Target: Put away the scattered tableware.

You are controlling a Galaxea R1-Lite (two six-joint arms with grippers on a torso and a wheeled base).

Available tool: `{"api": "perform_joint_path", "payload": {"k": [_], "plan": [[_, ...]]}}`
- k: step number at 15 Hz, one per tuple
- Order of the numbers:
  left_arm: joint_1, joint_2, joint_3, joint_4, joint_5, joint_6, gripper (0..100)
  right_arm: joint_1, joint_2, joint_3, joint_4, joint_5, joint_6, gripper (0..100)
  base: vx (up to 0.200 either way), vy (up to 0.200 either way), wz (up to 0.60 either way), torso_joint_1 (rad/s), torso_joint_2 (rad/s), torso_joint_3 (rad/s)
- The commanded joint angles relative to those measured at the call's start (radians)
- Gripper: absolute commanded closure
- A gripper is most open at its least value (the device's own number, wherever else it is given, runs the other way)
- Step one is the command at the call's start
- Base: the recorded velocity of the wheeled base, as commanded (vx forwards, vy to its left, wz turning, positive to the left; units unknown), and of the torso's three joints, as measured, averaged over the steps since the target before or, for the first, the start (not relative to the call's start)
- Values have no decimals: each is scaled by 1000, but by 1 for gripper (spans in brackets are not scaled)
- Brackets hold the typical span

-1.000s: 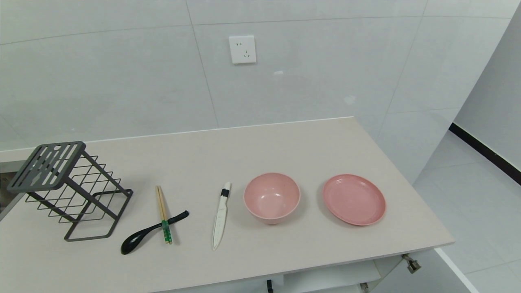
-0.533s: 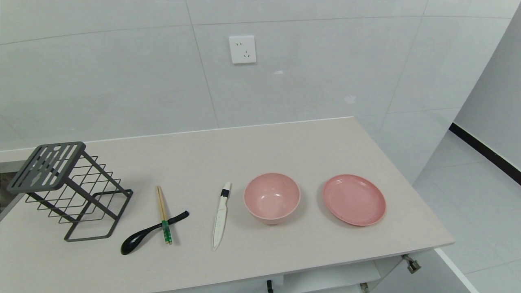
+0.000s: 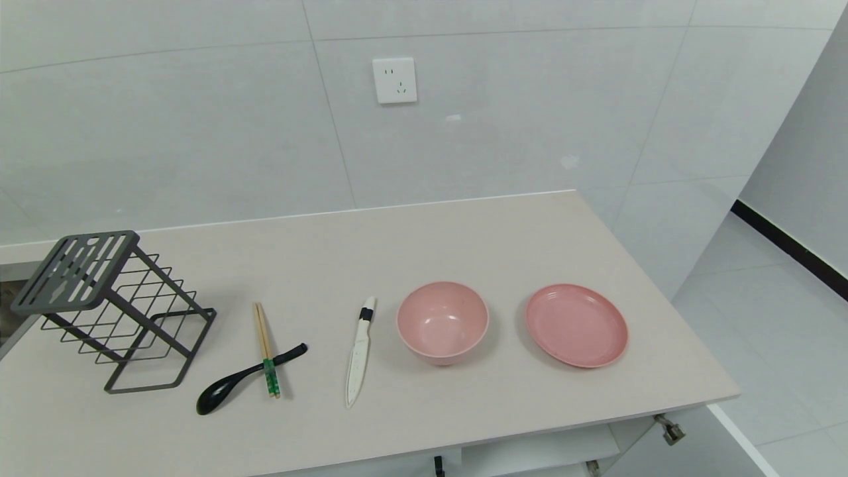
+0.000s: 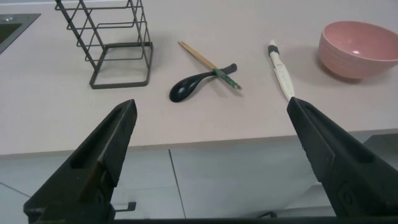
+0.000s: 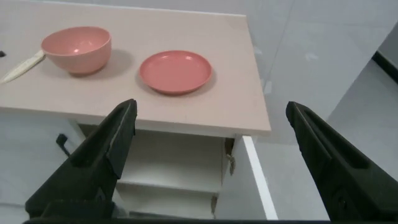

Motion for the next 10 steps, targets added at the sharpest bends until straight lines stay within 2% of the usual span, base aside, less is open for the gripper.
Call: {"api": "perform_joint_path", "payload": {"k": [1, 3, 5, 9, 10], "plan": [[0, 1, 0, 0, 1, -3, 0, 11, 146, -77, 39, 20, 0, 0, 0, 0, 0, 0, 0, 0], [0, 1, 0, 0, 1, -4, 0, 35, 259, -117, 39, 23, 0, 0, 0, 0, 0, 0, 0, 0], [0, 1, 0, 0, 1, -3, 0, 106, 379, -129, 38, 20, 0, 0, 0, 0, 0, 0, 0, 0], [0, 1, -2, 0, 1, -3, 0, 152, 485, -129, 30, 21, 0, 0, 0, 0, 0, 0, 0, 0], [0, 1, -2, 0, 1, -4, 0, 180, 558, -129, -16, 23, 0, 0, 0, 0, 0, 0, 0, 0]]}}
